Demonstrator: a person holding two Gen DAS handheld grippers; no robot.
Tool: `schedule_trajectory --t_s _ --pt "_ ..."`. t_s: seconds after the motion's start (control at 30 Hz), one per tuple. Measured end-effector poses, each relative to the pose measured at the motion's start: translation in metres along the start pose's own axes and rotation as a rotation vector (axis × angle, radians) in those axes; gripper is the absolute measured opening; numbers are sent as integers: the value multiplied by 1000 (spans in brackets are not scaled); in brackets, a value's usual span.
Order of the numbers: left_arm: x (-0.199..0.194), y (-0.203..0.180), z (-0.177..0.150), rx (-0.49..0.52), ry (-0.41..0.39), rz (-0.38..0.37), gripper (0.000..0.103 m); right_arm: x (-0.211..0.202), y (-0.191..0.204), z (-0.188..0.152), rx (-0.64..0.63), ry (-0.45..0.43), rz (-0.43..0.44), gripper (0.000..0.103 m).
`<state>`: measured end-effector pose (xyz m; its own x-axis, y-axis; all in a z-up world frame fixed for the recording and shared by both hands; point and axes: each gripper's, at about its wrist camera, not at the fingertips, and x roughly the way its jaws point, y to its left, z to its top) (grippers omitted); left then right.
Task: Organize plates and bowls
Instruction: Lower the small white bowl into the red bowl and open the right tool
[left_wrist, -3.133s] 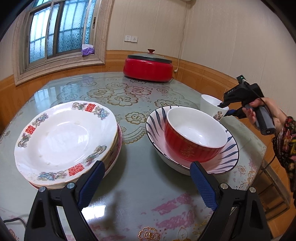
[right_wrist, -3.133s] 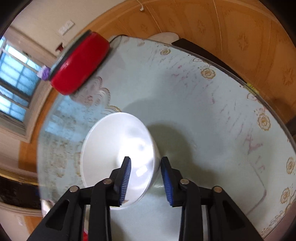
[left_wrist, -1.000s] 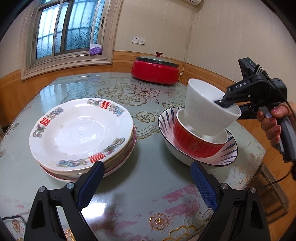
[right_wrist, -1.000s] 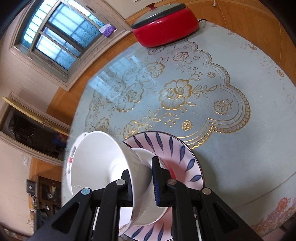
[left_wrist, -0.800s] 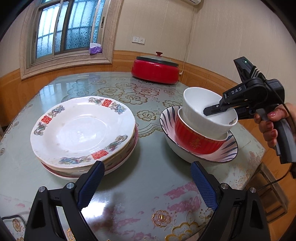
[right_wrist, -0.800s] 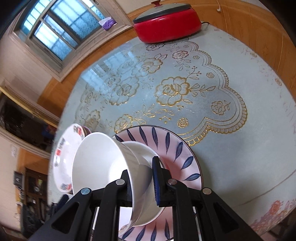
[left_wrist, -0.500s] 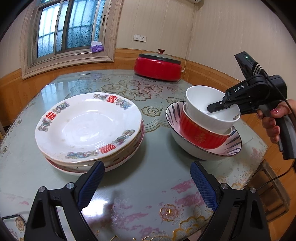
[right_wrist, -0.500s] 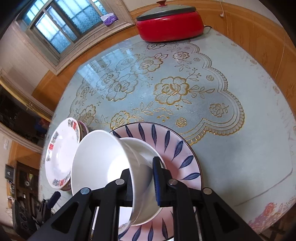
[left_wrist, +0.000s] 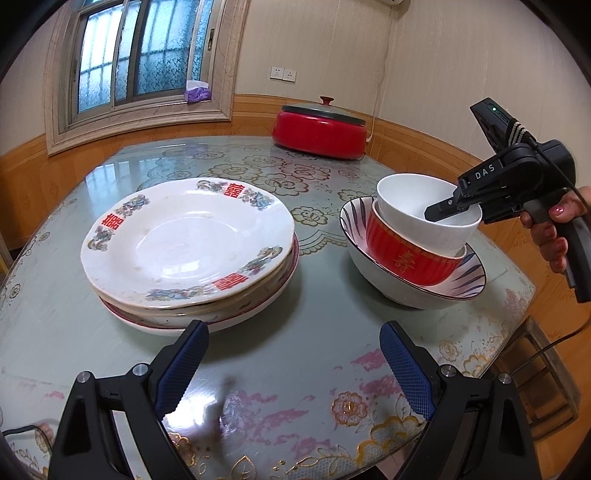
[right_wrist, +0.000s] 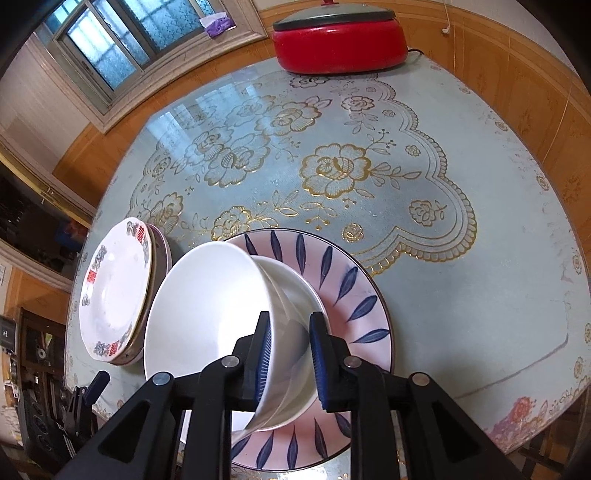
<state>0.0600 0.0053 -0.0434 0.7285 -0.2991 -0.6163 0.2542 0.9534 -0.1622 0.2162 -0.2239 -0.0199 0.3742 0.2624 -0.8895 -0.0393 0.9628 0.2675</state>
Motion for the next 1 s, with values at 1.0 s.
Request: schedule_trajectory --t_s 1.0 --pt "-7 27 -4 -62 -16 1 94 -5 2 14 19 136 -30 32"
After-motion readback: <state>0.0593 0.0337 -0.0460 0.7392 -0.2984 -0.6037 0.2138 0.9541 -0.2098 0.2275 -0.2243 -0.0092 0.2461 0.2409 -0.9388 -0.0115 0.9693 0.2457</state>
